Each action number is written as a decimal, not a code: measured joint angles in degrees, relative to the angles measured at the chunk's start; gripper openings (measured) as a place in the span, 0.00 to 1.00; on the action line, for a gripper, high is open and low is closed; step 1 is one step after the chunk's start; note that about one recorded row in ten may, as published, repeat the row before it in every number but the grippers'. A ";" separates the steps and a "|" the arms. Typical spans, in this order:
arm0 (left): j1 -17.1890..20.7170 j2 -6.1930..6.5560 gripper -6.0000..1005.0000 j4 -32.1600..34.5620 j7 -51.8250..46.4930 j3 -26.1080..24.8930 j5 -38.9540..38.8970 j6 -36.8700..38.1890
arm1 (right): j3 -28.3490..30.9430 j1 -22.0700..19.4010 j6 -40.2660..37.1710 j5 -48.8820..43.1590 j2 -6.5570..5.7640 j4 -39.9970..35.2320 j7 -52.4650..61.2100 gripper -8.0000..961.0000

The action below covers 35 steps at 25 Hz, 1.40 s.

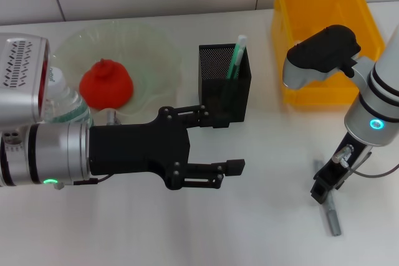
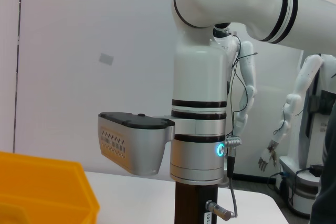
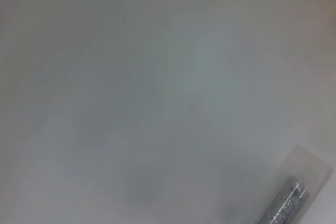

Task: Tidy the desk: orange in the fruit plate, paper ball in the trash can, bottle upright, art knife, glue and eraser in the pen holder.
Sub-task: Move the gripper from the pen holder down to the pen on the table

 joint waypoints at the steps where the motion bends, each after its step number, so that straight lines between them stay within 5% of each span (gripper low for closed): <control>1: 0.00 0.00 0.79 0.00 0.00 0.00 0.00 0.00 | 0.00 0.02 0.00 0.00 0.00 -0.07 0.00 0.49; 8: 0.09 0.00 0.79 0.00 0.00 0.02 0.00 0.00 | 0.00 0.05 0.05 -0.16 0.00 -0.24 0.00 0.36; 19: -0.07 0.00 0.79 0.00 0.01 0.02 0.00 0.00 | 0.00 0.03 0.08 -0.19 0.00 -0.13 -0.01 0.34; 23: -0.09 0.00 0.79 0.00 0.06 0.01 0.00 0.00 | 0.00 0.06 0.06 -0.19 0.00 -0.02 -0.07 0.23; 35: -0.09 0.00 0.79 0.00 0.17 0.01 0.00 0.00 | -0.57 0.13 0.02 -0.04 -0.01 0.18 -0.24 0.14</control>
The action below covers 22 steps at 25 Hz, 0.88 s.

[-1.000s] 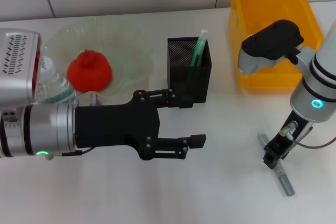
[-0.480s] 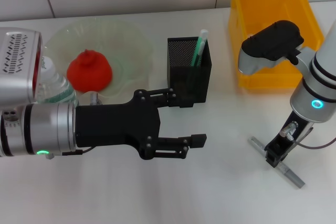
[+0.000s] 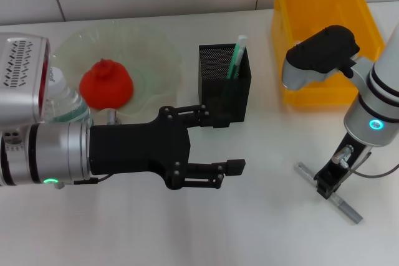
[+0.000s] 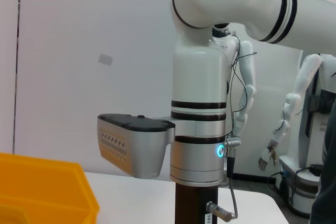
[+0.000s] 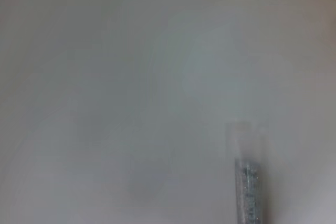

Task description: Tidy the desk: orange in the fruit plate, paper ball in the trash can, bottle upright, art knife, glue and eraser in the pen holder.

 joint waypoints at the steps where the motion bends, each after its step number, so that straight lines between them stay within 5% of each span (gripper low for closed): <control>1: 0.00 0.00 0.79 0.00 0.00 0.00 0.00 0.00 | -0.16 0.00 -0.01 0.02 0.00 0.00 -0.07 0.14; 22: 0.04 0.00 0.79 0.00 0.00 0.01 0.00 0.09 | 0.27 -0.35 -0.06 0.23 -0.13 -0.68 -0.30 0.12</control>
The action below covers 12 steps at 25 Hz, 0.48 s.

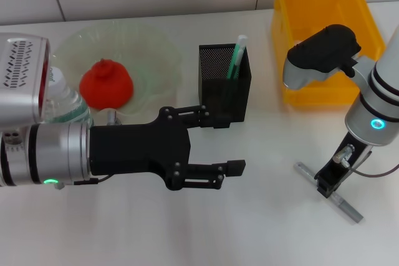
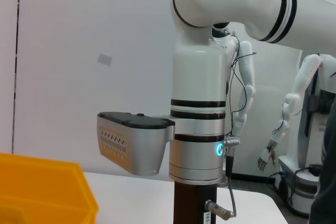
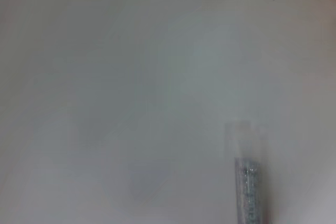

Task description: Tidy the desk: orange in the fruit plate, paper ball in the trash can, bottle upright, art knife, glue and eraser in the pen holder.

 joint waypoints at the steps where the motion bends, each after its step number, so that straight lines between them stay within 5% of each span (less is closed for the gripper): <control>1: -0.01 0.00 0.79 0.00 0.00 0.04 0.00 0.00 | 0.02 -0.02 -0.08 0.00 -0.03 -0.08 0.00 0.12; 12: 0.03 0.00 0.79 0.00 0.00 0.04 0.00 0.00 | 0.21 -0.37 -0.40 -0.38 -0.12 -3.38 0.02 0.12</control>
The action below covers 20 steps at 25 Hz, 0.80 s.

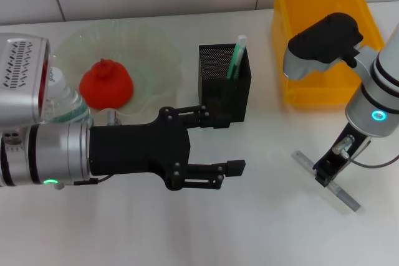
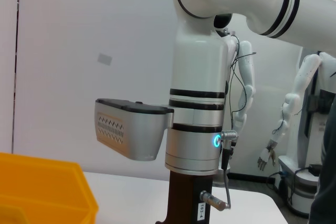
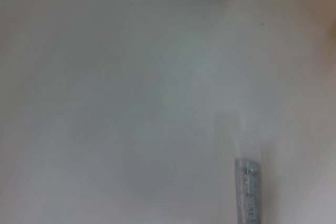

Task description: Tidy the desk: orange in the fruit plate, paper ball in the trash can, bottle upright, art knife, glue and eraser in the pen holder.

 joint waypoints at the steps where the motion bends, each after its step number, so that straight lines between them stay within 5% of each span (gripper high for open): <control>1: 0.00 0.00 0.79 0.00 0.00 -0.01 0.00 0.00 | 0.16 -0.09 -0.06 0.00 -0.01 -0.48 0.00 0.12; 20: -0.40 0.00 0.79 0.07 0.00 0.30 -0.72 -0.30 | 10.74 -4.02 0.42 0.58 -0.14 -22.36 -2.80 0.12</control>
